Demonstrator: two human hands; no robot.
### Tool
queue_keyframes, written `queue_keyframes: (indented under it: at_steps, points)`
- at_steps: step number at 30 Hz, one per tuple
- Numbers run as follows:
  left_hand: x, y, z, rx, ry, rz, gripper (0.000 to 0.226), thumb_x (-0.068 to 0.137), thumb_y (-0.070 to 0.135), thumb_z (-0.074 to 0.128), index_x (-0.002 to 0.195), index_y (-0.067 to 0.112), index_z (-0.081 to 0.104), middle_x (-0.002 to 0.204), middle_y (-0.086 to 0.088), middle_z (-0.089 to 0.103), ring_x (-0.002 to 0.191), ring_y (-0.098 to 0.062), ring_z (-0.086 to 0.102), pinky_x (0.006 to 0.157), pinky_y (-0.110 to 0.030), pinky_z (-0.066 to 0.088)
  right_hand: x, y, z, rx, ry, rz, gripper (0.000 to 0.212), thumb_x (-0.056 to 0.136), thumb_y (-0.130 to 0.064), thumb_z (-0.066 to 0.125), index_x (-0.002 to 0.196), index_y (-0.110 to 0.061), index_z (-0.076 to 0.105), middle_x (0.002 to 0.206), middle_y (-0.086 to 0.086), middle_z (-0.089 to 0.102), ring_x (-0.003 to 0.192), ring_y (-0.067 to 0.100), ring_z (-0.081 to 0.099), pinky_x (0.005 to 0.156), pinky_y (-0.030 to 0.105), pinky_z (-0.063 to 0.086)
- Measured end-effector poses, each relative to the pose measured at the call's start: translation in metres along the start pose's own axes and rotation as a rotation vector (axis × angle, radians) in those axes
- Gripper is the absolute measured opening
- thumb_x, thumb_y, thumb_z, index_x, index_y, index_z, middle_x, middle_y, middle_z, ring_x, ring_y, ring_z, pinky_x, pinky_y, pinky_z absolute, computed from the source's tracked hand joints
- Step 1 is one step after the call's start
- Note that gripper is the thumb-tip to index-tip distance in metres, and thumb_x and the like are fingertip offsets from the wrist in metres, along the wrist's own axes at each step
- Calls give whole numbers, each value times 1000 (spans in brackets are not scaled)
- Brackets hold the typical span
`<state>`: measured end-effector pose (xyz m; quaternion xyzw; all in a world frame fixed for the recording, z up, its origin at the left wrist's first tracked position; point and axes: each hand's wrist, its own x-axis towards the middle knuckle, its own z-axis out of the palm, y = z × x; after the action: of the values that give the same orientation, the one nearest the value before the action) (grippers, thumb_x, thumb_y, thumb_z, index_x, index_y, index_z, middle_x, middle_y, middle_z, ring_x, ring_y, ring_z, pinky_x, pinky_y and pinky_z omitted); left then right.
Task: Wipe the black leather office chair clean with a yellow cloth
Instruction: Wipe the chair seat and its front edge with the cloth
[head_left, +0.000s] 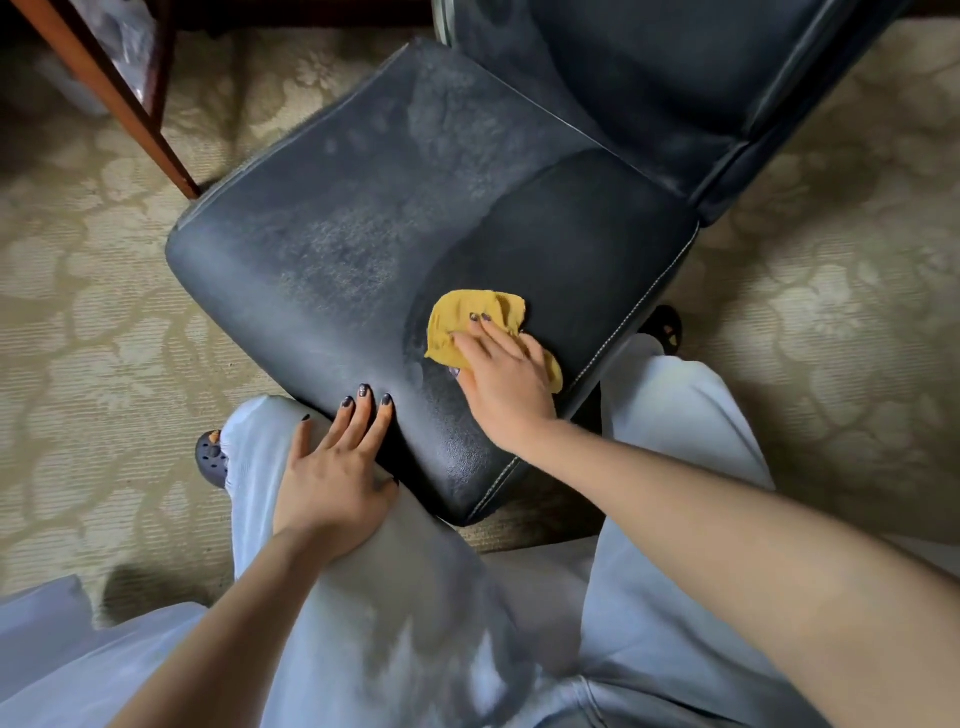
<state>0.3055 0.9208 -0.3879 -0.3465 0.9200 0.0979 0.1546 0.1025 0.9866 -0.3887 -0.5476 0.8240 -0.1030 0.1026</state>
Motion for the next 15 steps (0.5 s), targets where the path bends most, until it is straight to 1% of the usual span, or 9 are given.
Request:
queue_keyframes:
  at_steps: [3,5,6,9,10,12,13,15]
  points:
    - [0,-1,-2,-23,5,5,83,70,53,26,148,24,31,155,-2,24,141,-17,31,106,-39,13,-14,3,1,-10,4,-229,40,85,-27,51,124,-22,59,138,3,54,133,18,43,101,38,26]
    - [1,-1,-3,-43,17,6,83,70,52,25,148,24,31,155,-2,23,141,-17,29,106,-38,12,-25,3,5,-9,-19,-366,41,78,-26,55,117,-22,64,132,4,59,127,19,51,98,39,30]
    - [1,-1,-3,-53,23,5,82,70,52,25,148,24,32,155,-2,22,141,-17,28,107,-38,12,-29,3,7,-23,-38,-437,39,79,-25,54,116,-21,65,131,5,60,126,20,52,99,41,32]
    - [0,1,-4,-69,37,4,82,70,52,22,148,26,29,156,-1,18,142,-16,26,109,-39,13,-27,7,8,-76,-69,-636,42,85,-24,41,119,-19,65,131,8,59,126,22,52,101,41,31]
    - [0,1,-3,-66,32,1,83,70,52,21,148,27,27,157,-1,16,143,-16,24,110,-39,13,-21,10,7,-91,-85,-679,43,86,-25,41,122,-19,63,132,6,59,127,21,51,102,40,31]
    - [0,2,-4,-62,25,-3,84,69,53,21,148,26,28,157,-1,16,143,-16,24,111,-41,15,-7,15,7,-107,-101,-722,42,85,-24,57,126,-21,61,135,2,57,129,18,49,103,38,36]
    - [0,2,-4,-63,23,-8,84,70,53,22,148,25,30,156,-1,18,143,-16,25,110,-42,17,-1,14,8,-103,-109,-714,45,82,-23,65,126,-21,61,135,1,57,128,17,50,101,37,40]
    - [0,3,-6,-63,7,-14,84,70,53,22,148,24,30,156,-1,19,143,-16,25,110,-42,17,9,11,9,-86,-121,-681,47,80,-22,71,126,-22,61,135,0,57,128,18,50,100,38,43]
